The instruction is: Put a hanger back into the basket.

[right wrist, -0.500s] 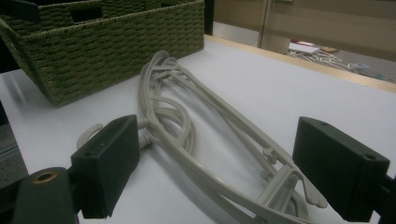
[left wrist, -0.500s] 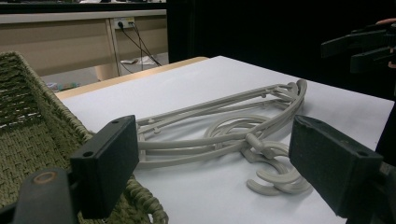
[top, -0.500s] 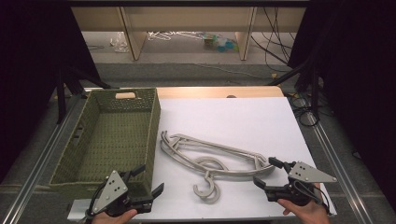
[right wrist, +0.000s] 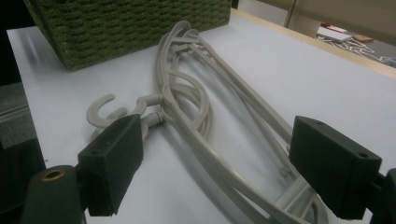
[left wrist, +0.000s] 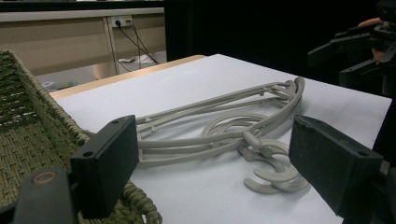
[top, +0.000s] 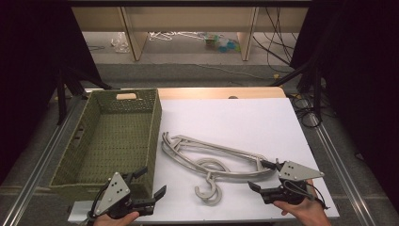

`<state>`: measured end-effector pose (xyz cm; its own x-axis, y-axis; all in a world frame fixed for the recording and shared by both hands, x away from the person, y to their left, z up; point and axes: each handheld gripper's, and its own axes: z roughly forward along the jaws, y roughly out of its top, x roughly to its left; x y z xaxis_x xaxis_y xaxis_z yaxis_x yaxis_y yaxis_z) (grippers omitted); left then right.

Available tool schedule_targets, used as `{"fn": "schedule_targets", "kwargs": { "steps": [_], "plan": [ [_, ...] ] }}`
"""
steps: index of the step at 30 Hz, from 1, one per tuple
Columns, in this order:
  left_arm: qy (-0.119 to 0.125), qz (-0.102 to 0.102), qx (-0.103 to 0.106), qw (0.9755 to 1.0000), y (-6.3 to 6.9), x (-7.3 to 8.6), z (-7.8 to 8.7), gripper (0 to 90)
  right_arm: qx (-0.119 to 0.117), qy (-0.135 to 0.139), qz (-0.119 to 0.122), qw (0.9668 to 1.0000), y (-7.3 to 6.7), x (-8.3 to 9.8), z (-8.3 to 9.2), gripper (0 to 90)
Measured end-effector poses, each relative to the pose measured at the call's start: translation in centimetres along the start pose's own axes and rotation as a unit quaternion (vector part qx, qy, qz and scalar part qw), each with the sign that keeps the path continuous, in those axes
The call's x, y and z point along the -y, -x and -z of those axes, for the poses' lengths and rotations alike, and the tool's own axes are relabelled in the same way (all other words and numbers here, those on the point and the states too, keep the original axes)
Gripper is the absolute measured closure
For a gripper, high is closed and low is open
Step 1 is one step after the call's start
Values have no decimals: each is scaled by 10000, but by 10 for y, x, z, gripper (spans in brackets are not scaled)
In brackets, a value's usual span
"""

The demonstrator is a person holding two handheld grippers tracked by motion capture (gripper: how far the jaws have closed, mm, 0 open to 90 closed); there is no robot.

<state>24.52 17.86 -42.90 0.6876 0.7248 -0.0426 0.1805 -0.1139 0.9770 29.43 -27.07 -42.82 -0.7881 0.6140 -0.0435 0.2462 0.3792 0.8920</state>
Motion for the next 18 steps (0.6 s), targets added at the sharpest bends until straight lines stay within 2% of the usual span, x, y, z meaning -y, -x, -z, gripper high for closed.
{"fn": "schedule_targets", "kwargs": {
  "steps": [5,9,11,12,18],
  "plan": [
    [-1,1,0,10000,0,0,0,159,-69,-37,63,9999,2,-1,-5,200],
    [-15,-4,2,10000,0,0,0,159,-144,-228,120,9996,2,-3,-9,202],
    [-11,1,5,10000,0,0,-1,159,-148,-211,166,9995,2,-3,-12,205],
    [-7,6,13,10000,0,0,-1,159,-188,-383,262,9987,2,-5,-15,210],
    [-6,20,9,10000,0,0,-1,159,-349,-654,404,9964,4,-8,-26,234]
  ]
}}
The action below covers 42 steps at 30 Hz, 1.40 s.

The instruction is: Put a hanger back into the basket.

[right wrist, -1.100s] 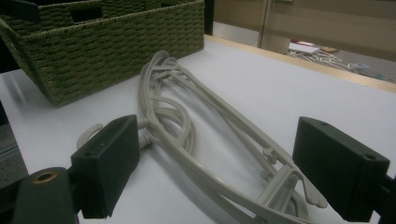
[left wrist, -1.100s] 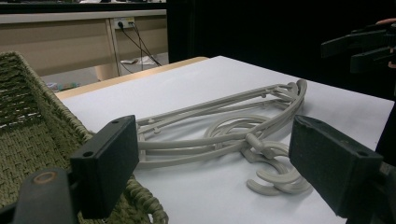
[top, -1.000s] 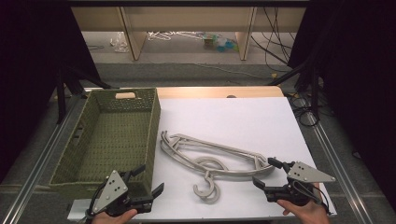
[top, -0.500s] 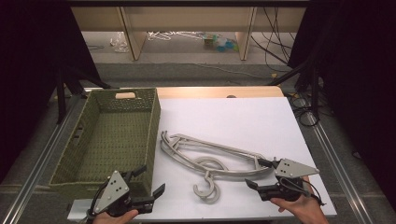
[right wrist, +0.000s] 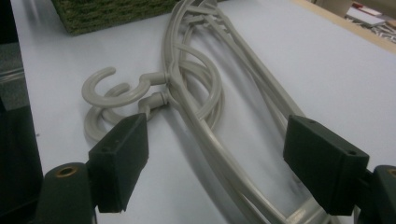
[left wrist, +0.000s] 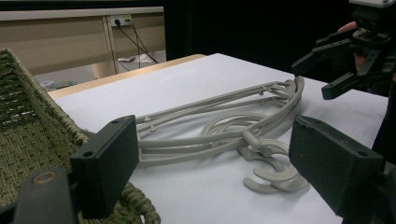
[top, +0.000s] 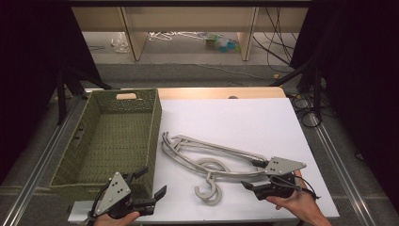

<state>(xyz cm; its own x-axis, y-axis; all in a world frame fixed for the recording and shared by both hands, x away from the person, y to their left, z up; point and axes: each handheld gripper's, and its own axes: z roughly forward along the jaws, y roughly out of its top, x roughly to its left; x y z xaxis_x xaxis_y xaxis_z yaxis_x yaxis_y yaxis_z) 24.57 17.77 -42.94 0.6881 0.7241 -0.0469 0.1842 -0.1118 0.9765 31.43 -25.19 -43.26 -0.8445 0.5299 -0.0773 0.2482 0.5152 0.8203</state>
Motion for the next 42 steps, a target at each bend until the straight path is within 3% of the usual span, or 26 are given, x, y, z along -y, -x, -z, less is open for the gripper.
{"fn": "schedule_targets", "kwargs": {
  "steps": [8,11,13,14,18,20,28,33,34,40,42],
  "plan": [
    [-36,-32,19,10000,0,0,0,160,-200,-551,314,9978,5,-8,-20,306],
    [-35,-32,15,10000,0,1,-1,160,-392,-910,480,9939,8,-10,-35,360],
    [2,-46,50,10000,0,1,-1,160,-404,-961,546,9931,8,-11,-38,369],
    [-9,-42,40,10000,0,1,-1,160,-415,-1081,686,9909,9,-13,-46,412],
    [-53,-90,49,9999,1,1,-1,160,-468,-1197,741,9889,10,-15,-54,453],
    [-52,-75,45,9999,1,1,-1,161,-559,-1405,851,9848,12,-17,-63,502],
    [-81,-83,38,9999,1,1,-1,161,-732,-1789,1129,9746,12,-18,-77,649],
    [-89,-36,48,9999,2,1,-2,161,-824,-1816,1364,9704,15,-20,-74,742],
    [-86,-38,47,9999,2,1,-2,161,-864,-1778,1360,9708,15,-20,-74,767],
    [-85,28,42,10000,3,1,-2,161,-1068,-1704,1690,9649,17,-25,-68,798],
    [-79,-87,62,9999,2,1,-3,162,-1146,-1640,1757,9639,15,-29,-64,806]
  ]
}}
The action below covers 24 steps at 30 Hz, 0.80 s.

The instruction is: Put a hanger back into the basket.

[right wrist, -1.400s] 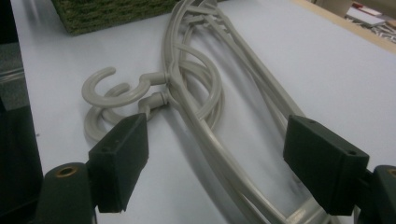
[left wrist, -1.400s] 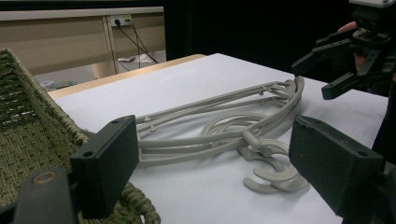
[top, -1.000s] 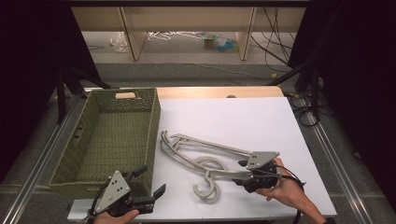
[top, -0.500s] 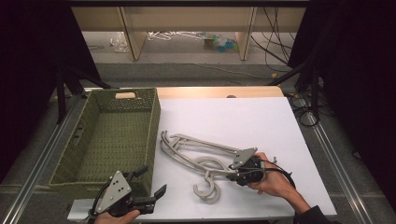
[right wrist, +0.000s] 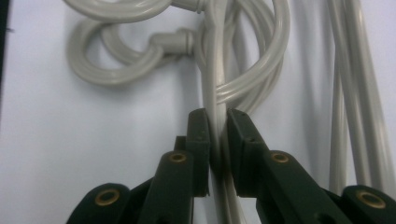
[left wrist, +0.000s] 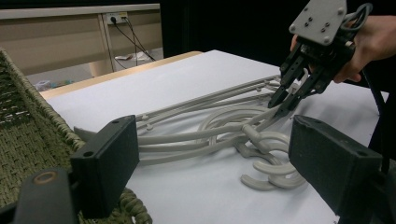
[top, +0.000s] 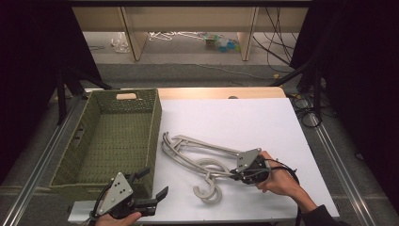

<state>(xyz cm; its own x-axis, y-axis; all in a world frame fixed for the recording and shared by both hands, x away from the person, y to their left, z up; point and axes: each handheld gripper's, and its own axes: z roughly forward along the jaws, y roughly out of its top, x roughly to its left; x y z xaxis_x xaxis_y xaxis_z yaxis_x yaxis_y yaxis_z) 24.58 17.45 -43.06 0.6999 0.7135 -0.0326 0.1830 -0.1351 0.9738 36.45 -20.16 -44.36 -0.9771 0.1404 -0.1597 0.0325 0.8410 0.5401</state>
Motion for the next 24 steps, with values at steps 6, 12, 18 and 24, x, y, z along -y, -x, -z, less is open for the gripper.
{"fn": "schedule_targets", "kwargs": {
  "steps": [6,12,18,24],
  "plan": [
    [-19,-396,34,9992,3,-2,-6,168,-139,86,246,9996,-1,-2,16,811],
    [-324,-869,160,9956,18,-8,-32,207,-300,273,245,9989,0,-1,35,812],
    [-618,-1101,360,9913,22,-8,-63,269,-345,284,174,9988,-3,3,45,811],
    [-988,-1465,393,9835,18,-7,-101,313,-386,392,213,9983,-3,6,54,811]
  ]
}}
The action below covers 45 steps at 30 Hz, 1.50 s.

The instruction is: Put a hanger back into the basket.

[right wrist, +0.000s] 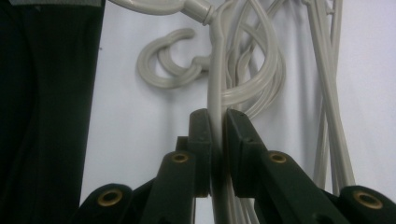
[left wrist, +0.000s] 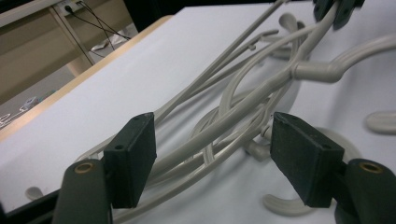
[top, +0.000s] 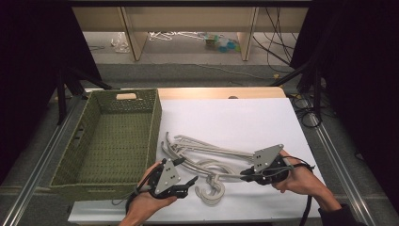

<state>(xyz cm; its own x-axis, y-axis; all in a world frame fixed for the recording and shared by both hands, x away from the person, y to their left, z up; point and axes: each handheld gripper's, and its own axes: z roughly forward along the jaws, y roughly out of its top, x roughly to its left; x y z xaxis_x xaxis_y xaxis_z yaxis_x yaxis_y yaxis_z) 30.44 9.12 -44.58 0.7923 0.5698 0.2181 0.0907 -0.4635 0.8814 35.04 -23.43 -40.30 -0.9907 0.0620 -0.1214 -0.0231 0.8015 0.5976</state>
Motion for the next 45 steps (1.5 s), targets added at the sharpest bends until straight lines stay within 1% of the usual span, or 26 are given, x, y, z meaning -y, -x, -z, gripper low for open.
{"fn": "schedule_targets", "kwargs": {
  "steps": [3,4,7,11,13,16,17,20,22,25,27,28,29,30,31,32,33,34,35,36,39,40,41,43,44,45],
  "plan": [
    [-66,-29,90,9999,-1,-1,-8,318,-4,-6,15,10000,0,-1,2,811],
    [-222,-198,112,9995,-1,-1,-16,329,-9,-1,11,10000,0,-1,2,811],
    [-310,-285,117,9990,0,-2,-24,329,-21,13,10,10000,0,0,2,811],
    [-284,-507,159,9982,1,-6,-32,359,42,30,35,10000,1,0,5,811],
    [-232,-507,200,9982,2,-8,-35,367,-15,24,33,10000,0,-1,5,811],
    [-379,-834,309,9953,2,-9,-39,391,11,45,6,10000,0,-1,6,811],
    [-379,-834,309,9953,2,-9,-39,398,9,44,3,10000,0,-1,7,811],
    [-454,-1028,343,9931,3,-9,-46,418,2,36,0,10000,0,-1,7,811],
    [-506,-1176,409,9909,3,-10,-51,476,-25,41,25,10000,0,-1,7,810],
    [-475,-1291,420,9896,3,-12,-51,530,-12,46,13,10000,1,-1,7,810],
    [-485,-1520,527,9858,3,-15,-51,610,-18,86,6,10000,1,1,8,811],
    [-485,-1520,527,9858,3,-15,-51,628,-9,101,24,9999,2,1,8,810],
    [-522,-1609,553,9840,3,-16,-51,628,-9,101,24,9999,2,1,8,810],
    [-573,-1775,550,9809,3,-18,-50,643,-1,105,-16,9999,2,1,9,811],
    [-603,-2054,555,9752,3,-20,-50,668,-3,124,8,9999,2,1,9,811],
    [-636,-2161,572,9726,3,-22,-50,676,-28,132,-11,9999,2,1,9,811],
    [-636,-2161,572,9726,3,-22,-50,687,-28,132,-11,9999,2,1,9,811],
    [-650,-2386,549,9674,4,-25,-49,697,57,154,55,9998,4,1,11,807],
    [-672,-2490,590,9644,3,-27,-48,704,69,158,32,9998,4,1,12,805],
    [-644,-2557,565,9630,3,-29,-48,714,96,166,24,9998,4,1,12,799],
    [-577,-2597,562,9623,3,-33,-48,723,208,171,21,9996,7,2,14,791],
    [-547,-2631,541,9617,4,-35,-48,741,321,224,-136,9991,10,5,16,758],
    [-738,-3034,482,9488,1,-43,-45,748,405,207,-138,9989,11,6,16,748],
    [-721,-3036,471,9489,1,-46,-44,768,493,200,-176,9984,13,7,17,716],
    [-594,-2859,515,9550,3,-50,-45,777,690,292,-328,9967,15,7,19,636],
    [-502,-2688,571,9602,3,-52,-45,784,752,305,-389,9959,16,7,21,617]
  ]
}}
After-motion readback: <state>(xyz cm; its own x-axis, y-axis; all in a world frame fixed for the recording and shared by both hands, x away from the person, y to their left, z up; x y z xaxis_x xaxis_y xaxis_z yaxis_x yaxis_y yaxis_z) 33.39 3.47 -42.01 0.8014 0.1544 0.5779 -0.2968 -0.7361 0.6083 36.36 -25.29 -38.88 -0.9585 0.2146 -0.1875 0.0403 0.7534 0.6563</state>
